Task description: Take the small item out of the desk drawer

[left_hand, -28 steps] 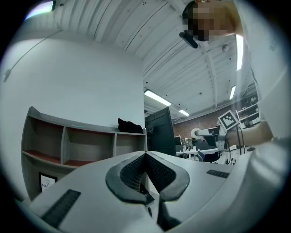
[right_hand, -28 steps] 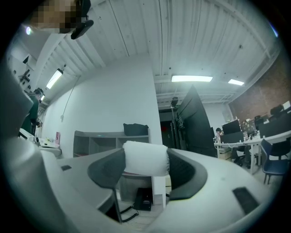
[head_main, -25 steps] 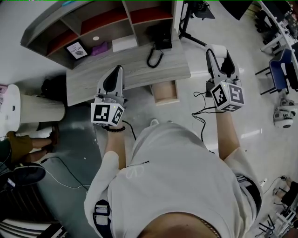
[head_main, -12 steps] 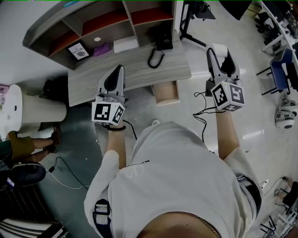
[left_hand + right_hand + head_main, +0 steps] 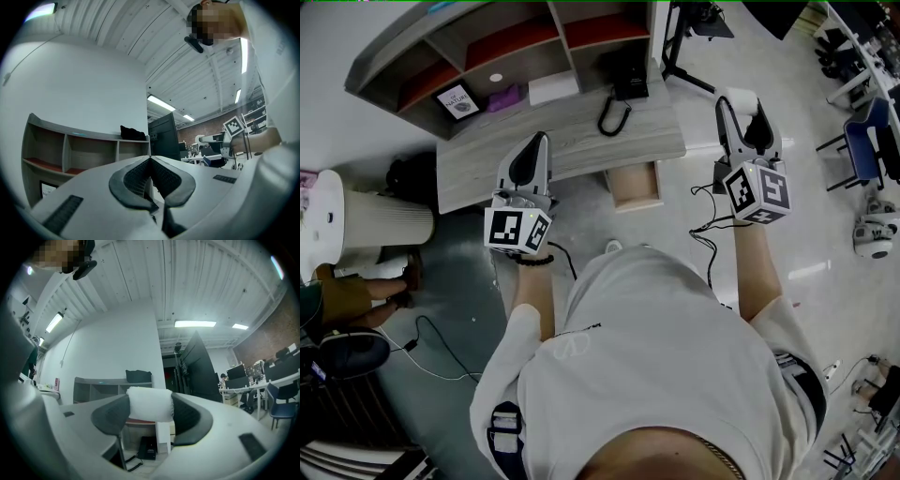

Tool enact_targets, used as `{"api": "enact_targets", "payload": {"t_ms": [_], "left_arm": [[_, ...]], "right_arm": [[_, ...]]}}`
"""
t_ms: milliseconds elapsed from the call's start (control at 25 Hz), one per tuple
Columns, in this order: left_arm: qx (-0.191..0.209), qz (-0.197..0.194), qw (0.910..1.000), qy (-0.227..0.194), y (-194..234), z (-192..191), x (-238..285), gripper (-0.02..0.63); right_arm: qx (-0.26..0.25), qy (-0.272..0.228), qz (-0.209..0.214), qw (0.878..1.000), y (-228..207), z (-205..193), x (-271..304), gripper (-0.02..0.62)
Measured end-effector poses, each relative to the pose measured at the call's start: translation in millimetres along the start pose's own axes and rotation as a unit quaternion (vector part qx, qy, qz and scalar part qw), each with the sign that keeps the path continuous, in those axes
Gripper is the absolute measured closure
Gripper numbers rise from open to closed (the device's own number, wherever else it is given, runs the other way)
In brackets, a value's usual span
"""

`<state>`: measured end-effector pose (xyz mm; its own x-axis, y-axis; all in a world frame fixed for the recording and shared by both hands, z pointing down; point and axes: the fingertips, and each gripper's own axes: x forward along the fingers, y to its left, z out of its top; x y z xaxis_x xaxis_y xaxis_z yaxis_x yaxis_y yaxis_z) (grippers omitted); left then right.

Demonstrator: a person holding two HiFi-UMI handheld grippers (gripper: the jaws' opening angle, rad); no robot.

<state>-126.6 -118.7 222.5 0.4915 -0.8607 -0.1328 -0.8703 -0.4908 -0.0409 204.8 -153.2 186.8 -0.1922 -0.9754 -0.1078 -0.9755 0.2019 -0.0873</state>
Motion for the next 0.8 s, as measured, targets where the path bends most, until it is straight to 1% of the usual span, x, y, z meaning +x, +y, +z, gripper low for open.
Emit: {"api": "enact_targets", "payload": {"t_ms": [160,400,800], "left_arm": [[0.002,-0.001,1.0,0.002,0.5,0.4,0.2,0.606],[-0.007,0.002,1.0,0.001,3.1,-5.6,0.0,0.606],[-0.002,0.004,1.0,0.007,4.4,-1.8,-0.6,0.606]], "right_arm": [[0.0,0.004,0.003,1.0,2.7,-2.0,1.1,0.325],[0.002,0.011,0.0,1.0,3.1,-5.8,2.7,0.325],[0.004,0.018,-0.002,1.0,5.1,-8.5,4.9,0.325]]}}
